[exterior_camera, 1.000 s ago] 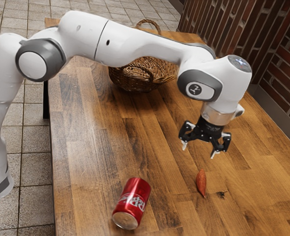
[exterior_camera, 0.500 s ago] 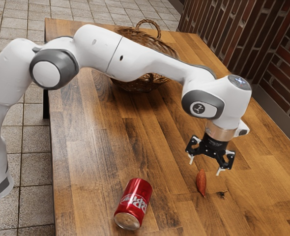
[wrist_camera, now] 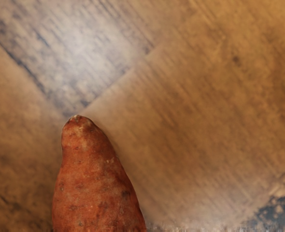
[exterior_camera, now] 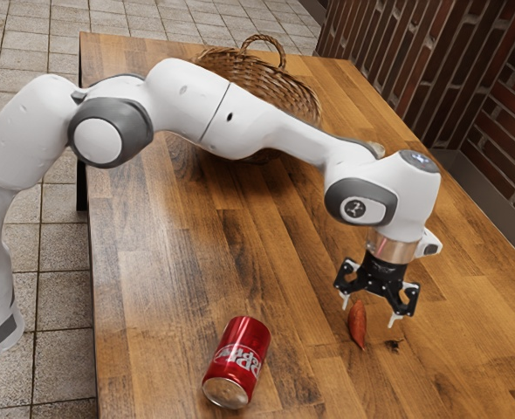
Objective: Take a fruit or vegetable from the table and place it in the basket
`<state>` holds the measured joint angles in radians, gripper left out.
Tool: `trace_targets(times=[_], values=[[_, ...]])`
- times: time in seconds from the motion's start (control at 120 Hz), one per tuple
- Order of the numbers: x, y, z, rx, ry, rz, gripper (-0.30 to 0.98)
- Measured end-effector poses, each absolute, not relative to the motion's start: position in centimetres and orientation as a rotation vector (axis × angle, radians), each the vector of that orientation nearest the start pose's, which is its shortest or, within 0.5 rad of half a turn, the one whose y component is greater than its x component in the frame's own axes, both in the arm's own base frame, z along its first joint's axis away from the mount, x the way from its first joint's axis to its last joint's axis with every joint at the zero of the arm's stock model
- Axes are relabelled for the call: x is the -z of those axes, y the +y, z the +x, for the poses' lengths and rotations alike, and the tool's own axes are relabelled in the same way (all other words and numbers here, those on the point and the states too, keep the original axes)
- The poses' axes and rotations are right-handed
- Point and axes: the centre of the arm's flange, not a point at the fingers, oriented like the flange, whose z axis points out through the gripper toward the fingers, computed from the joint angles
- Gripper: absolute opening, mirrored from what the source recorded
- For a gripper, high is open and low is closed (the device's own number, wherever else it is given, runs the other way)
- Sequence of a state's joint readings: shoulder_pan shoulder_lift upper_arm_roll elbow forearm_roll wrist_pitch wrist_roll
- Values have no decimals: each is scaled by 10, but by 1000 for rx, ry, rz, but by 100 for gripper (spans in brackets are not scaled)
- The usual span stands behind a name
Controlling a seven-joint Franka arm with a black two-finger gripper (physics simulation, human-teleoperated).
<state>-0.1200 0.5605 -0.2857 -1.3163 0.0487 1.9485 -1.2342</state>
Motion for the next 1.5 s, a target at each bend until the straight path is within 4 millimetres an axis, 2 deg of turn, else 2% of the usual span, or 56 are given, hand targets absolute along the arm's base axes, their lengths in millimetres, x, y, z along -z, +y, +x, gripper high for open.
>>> trace_targets(times=[0.183,0.283,0.383,0.492,0.667,1.142,1.292,1.5], values=[[-436,-246,677,-35,-1424,-2978,64],[-440,-252,668,-50,-1444,-2969,64],[-437,-244,661,-77,-1490,-2941,63],[-433,-235,661,-89,-1541,-2918,59],[-431,-235,662,-93,-1568,-2908,48],[-412,-236,668,-109,-1600,-2881,34],[-412,-236,669,-106,-1609,-2878,21],[-412,-234,669,-104,-1623,-2869,18]])
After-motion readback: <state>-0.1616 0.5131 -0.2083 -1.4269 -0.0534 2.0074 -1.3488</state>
